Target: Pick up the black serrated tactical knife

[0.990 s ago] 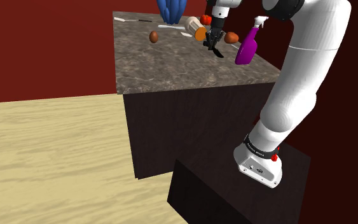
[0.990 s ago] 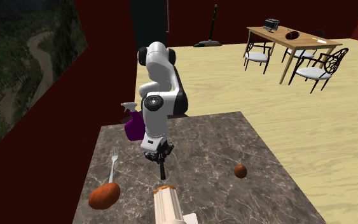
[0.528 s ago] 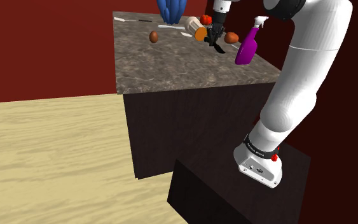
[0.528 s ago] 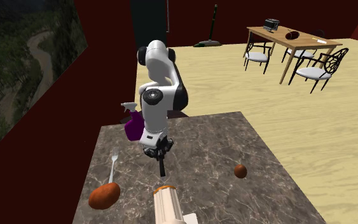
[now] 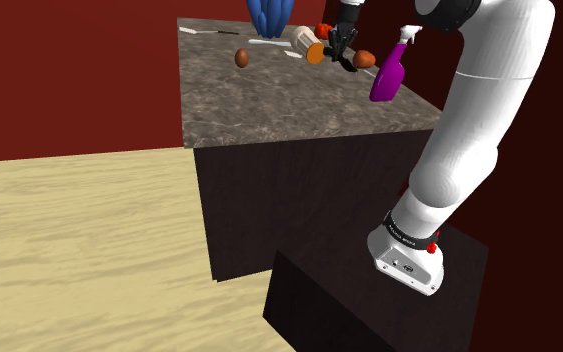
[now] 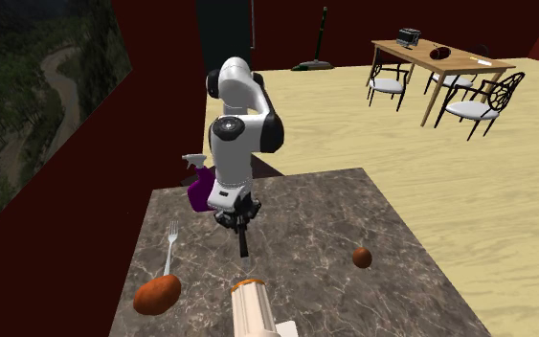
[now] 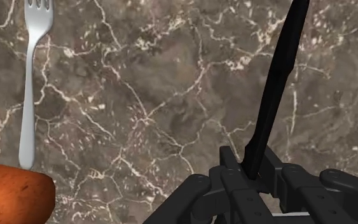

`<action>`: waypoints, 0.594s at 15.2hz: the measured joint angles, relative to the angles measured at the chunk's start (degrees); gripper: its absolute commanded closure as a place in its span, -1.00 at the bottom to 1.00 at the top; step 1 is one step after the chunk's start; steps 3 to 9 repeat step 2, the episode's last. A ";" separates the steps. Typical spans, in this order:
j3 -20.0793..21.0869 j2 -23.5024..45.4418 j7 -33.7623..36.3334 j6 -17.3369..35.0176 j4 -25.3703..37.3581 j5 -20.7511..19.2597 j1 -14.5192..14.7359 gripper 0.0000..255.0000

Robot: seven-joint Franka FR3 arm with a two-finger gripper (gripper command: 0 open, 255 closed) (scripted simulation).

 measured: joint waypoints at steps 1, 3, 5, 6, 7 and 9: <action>-0.02 0.00 0.02 -0.66 0.66 -0.01 -0.04 1.00; -0.05 -0.09 0.01 -1.23 1.15 -0.05 -0.07 1.00; -0.05 -0.09 0.01 -1.23 1.15 -0.05 -0.07 1.00; -0.05 -0.09 0.01 -1.23 1.15 -0.05 -0.07 1.00; -0.05 -0.09 0.01 -1.23 1.15 -0.05 -0.07 1.00; -0.05 -0.09 0.01 -1.23 1.15 -0.05 -0.07 1.00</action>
